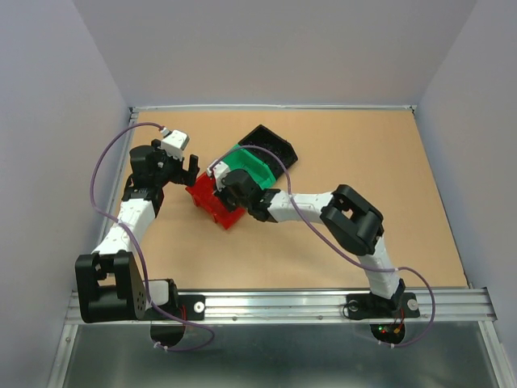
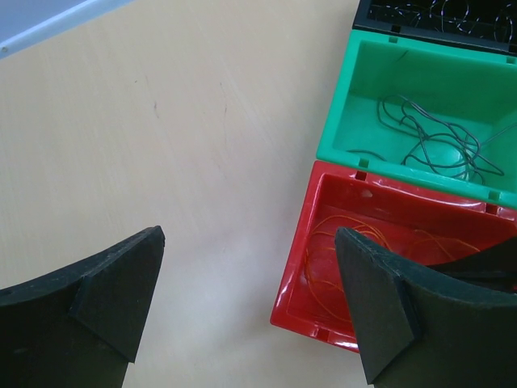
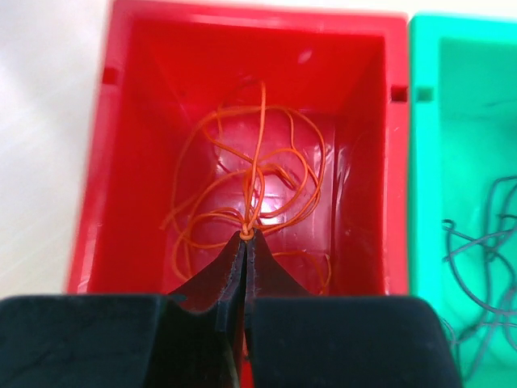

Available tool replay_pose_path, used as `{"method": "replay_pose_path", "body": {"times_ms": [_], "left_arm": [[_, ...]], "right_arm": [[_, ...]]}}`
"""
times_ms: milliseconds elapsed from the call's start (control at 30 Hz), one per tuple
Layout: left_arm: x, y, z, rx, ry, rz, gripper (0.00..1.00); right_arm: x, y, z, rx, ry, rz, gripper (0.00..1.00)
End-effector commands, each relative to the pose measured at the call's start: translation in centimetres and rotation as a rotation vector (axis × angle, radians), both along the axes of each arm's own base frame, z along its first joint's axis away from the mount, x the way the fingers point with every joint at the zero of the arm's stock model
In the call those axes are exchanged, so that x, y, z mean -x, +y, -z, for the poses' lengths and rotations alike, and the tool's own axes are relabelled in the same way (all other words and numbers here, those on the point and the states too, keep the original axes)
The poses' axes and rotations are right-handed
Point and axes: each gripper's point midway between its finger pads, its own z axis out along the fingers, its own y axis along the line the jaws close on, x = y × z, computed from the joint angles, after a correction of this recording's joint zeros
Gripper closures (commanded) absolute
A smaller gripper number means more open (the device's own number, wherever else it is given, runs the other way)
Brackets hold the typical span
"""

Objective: Untangle the cables

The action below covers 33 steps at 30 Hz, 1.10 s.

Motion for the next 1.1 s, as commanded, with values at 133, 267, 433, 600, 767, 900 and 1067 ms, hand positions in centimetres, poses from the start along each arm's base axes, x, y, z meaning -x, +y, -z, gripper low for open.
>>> {"method": "replay_pose_path", "body": {"times_ms": [133,267,433,600,767,900,1067], "left_arm": [[-1.5,1.5,-3.6,0.009,-0.106,-0.056,0.01],[-1.7,2.5,-3.8,0.031,-0.106,-0.093,0.01],[-2.5,3.4,-3.4,0.053,-0.077,-0.138,0.01],[-2.4,3.8,-3.7,0.054,-0.085,-0.150,0.01],[-2.4,3.9,-3.7,0.056,-0.086,-0.156,0.01],[-2.4,4.2,-3.8,0.053,-0.089,-0.169,0.01],[-2.4,4.5,-3.9,0.053,-0.097,-0.181,0.01]], "right_arm": [[-2.0,2.2,2.5,-0.031,0.094,0.021,0.99],[-1.5,1.8,3.9,0.005,0.176,0.041,0.99],[0.5,0.9,7.9,0.160,0.327,0.006,0.95],[1.3,-0.8,10.6,0.249,0.374,0.015,0.96],[-0.4,-0.3,5.9,0.198,0.281,0.049,0.93],[-2.3,0.7,0.1,0.120,0.180,0.070,0.84],[-4.2,1.4,-4.6,0.039,0.087,0.123,0.75]]}}
